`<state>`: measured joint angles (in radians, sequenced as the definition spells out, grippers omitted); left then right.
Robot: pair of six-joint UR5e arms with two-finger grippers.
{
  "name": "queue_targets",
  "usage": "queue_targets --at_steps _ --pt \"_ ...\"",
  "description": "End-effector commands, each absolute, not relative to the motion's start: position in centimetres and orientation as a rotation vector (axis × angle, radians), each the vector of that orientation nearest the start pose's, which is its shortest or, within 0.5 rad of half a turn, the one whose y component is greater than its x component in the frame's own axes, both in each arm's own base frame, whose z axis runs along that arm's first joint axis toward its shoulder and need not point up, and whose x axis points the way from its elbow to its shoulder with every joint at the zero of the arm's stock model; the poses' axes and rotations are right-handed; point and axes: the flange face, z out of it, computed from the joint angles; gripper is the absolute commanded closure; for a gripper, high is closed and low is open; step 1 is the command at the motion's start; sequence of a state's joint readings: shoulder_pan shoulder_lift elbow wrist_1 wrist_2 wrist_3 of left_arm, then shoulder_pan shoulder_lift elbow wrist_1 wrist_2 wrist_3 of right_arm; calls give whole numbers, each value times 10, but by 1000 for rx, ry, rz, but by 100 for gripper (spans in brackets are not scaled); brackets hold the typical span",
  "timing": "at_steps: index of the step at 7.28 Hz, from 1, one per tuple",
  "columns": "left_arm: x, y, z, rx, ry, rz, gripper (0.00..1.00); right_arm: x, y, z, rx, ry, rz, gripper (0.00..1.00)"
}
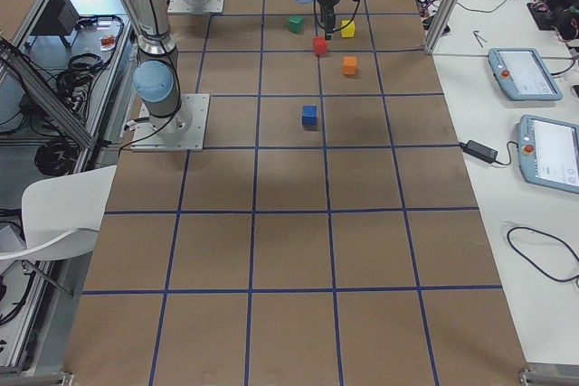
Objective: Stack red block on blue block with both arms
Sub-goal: 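Move the right gripper over the red cube while the left arm withdraws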
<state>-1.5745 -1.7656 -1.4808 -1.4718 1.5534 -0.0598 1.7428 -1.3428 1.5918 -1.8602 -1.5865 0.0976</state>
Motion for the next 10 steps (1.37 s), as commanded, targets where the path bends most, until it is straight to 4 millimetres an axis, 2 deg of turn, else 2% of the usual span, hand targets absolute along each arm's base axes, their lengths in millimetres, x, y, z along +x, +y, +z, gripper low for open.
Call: queue_targets --at_steps 1,3,4,5,7,10 --pt "-109 -543 517 -30 3153 82 0 279 -551 346 -101 3149 -46 0" --pt "-105 -531 536 -41 3156 16 0 315 -555 312 -102 3153 4 0" --pt "-103 -534 531 -46 3159 30 0 337 -555 297 -109 3107 38 0" --pt "-104 -533 529 -46 3162 35 0 345 -559 287 -95 3095 37 0" --pt "-106 -529 531 -42 3161 49 0 354 -564 253 -108 3100 77 0" --pt "-107 -526 523 -37 3158 72 0 360 -573 232 -115 3103 93 0"
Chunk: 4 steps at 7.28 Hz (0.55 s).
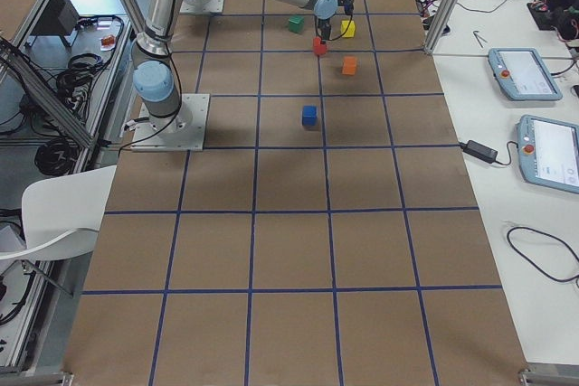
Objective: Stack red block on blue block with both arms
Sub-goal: 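Move the right gripper over the red cube while the left arm withdraws, then grasp the red cube with the right gripper and lift it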
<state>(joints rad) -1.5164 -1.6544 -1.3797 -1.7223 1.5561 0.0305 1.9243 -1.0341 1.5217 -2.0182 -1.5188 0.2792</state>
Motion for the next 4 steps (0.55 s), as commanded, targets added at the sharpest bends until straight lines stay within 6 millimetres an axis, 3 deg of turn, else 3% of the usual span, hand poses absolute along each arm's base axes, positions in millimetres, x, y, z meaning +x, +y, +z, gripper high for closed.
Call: queue_targets --at_steps 1,4 --pt "-106 -524 526 -37 3153 67 0 360 -574 226 -114 3100 106 0" --pt "-107 -525 526 -37 3155 62 0 366 -576 210 -122 3080 118 0"
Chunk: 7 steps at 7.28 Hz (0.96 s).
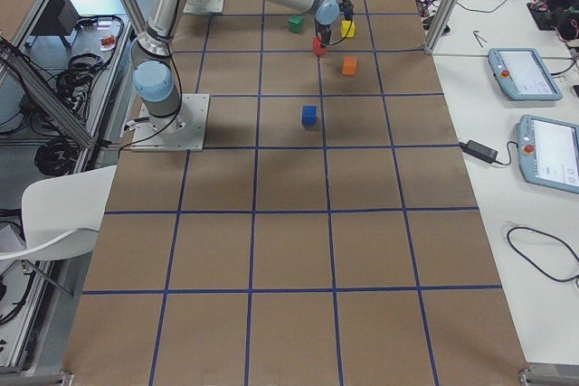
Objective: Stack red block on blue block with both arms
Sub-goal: 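Grasp the red cube with the right gripper and lift it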
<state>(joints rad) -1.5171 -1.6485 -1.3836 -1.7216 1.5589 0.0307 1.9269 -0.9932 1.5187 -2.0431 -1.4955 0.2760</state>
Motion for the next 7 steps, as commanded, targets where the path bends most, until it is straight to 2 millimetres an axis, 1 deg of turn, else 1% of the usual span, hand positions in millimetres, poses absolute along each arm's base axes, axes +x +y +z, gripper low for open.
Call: queue_targets --at_steps 1,2,3,4,5,6,7 --pt "-107 -525 526 -37 3156 60 0 369 -574 209 -131 3080 119 0" --pt "-107 -524 525 -37 3155 64 0 370 -573 207 -134 3080 121 0" --pt "-106 -525 524 -39 3155 67 0 370 -574 208 -134 3080 119 15" --pt "-107 -524 524 -37 3155 69 0 370 -574 207 -138 3080 121 46" --pt "-107 -524 523 -37 3156 69 0 370 -574 207 -150 3079 121 74" --pt "-107 -524 522 -37 3155 72 0 370 -573 208 -150 3079 123 100" --pt "-108 -521 522 -34 3156 79 0 369 -574 210 -146 3079 118 100"
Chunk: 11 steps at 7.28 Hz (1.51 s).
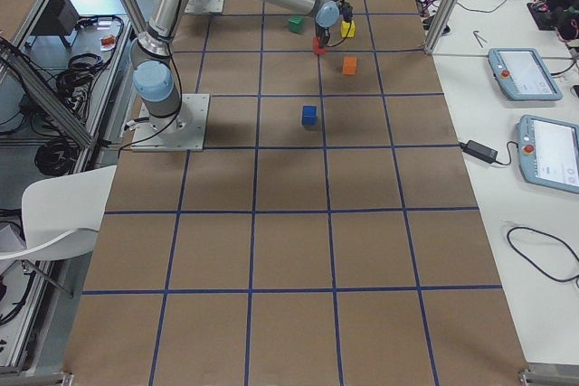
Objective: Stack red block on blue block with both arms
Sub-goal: 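Grasp the red cube with the right gripper and lift it, then carry the red cube with the right gripper above the blue cube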
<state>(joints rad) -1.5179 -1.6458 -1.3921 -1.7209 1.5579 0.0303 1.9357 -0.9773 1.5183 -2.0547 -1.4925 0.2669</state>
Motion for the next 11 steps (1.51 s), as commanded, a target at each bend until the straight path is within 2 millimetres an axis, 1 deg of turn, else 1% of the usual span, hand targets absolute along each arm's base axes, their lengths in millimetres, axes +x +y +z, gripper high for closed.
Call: queue_targets --at_steps 1,2,3,4,5,6,7,8,9,10,11 --pt "-109 -521 522 -32 3156 81 0 371 -580 225 -147 3073 85 100" --pt "-109 -521 522 -32 3158 81 0 371 -588 257 -146 3079 52 100" --pt "-109 -522 523 -32 3156 74 0 355 -595 294 -110 3093 96 100" --pt "-109 -522 523 -32 3156 74 0 329 -597 330 -76 3098 111 100" --pt "-109 -522 523 -32 3156 74 0 277 -605 353 41 3102 145 100" --pt "-109 -522 523 -32 3155 74 0 214 -617 370 99 3094 166 100" --pt "-109 -522 523 -34 3156 74 0 160 -617 382 83 3090 199 100" --pt "-109 -520 524 -42 3154 72 0 117 -612 374 62 3135 253 100" --pt "-109 -518 524 -37 3155 79 0 86 -600 368 17 3156 273 100" --pt "-109 -516 518 -39 3154 96 0 56 -586 356 33 3139 320 100" --pt "-110 -511 518 -37 3154 96 0 31 -575 342 34 3124 344 100"
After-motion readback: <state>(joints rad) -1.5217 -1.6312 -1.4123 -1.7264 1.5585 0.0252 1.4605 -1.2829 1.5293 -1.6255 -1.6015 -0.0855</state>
